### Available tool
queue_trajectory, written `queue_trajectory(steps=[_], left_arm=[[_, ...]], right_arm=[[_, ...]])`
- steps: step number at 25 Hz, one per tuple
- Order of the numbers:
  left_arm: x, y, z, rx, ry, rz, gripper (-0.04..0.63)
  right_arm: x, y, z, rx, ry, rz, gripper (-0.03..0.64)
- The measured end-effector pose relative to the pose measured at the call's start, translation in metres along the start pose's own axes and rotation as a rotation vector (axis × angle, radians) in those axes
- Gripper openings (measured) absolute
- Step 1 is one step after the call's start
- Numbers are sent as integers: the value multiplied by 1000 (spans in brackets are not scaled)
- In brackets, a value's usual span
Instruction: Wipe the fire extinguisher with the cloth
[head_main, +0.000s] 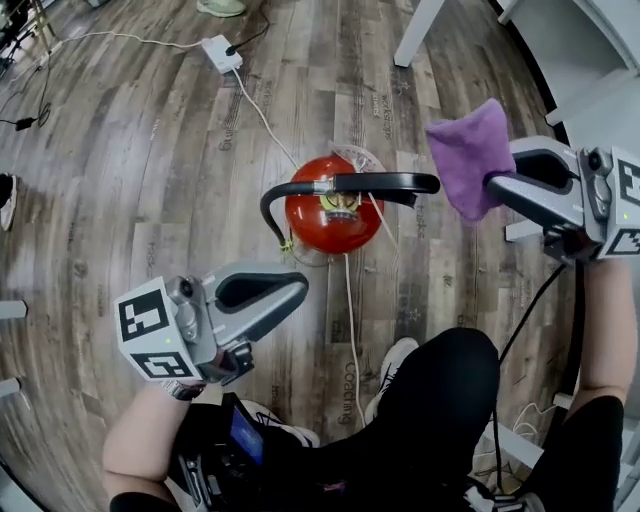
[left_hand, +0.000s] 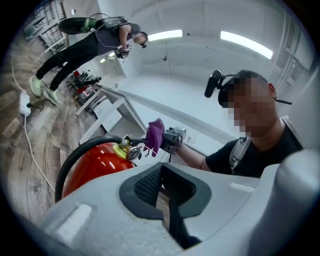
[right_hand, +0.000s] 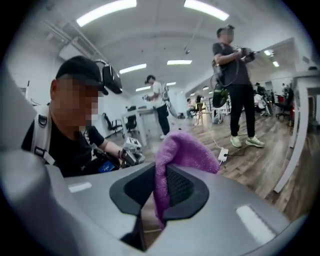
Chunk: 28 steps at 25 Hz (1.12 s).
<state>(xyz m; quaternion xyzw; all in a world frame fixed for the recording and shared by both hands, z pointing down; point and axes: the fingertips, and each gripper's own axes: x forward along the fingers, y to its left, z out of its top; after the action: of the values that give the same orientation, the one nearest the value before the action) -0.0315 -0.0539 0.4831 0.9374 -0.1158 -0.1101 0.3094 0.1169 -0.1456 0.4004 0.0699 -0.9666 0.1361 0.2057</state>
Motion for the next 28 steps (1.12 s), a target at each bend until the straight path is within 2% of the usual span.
queue_trajectory(steps=[3, 10, 12, 15, 17, 21, 28], left_arm=[[7, -10, -8, 85, 63, -13, -3], [11, -16, -12, 109, 87, -33, -3], [9, -16, -10, 107, 91, -31, -3], [9, -22, -16, 62, 96, -41, -3], [10, -22, -19, 72, 97, -52, -3], [10, -22, -18, 93, 96, -60, -3], [17, -18, -22, 85, 104, -59, -3]], right_arm=[[25, 9, 5, -108, 252, 25, 54], [78, 10, -6, -268, 740, 84, 54], [96, 6, -12, -325, 844, 98, 54], [123, 12, -24, -383, 949, 150, 54], [138, 14, -30, -421, 998, 176, 54], [156, 13, -27, -456, 1045, 192, 54], [174, 19, -27, -496, 1139, 259, 54]])
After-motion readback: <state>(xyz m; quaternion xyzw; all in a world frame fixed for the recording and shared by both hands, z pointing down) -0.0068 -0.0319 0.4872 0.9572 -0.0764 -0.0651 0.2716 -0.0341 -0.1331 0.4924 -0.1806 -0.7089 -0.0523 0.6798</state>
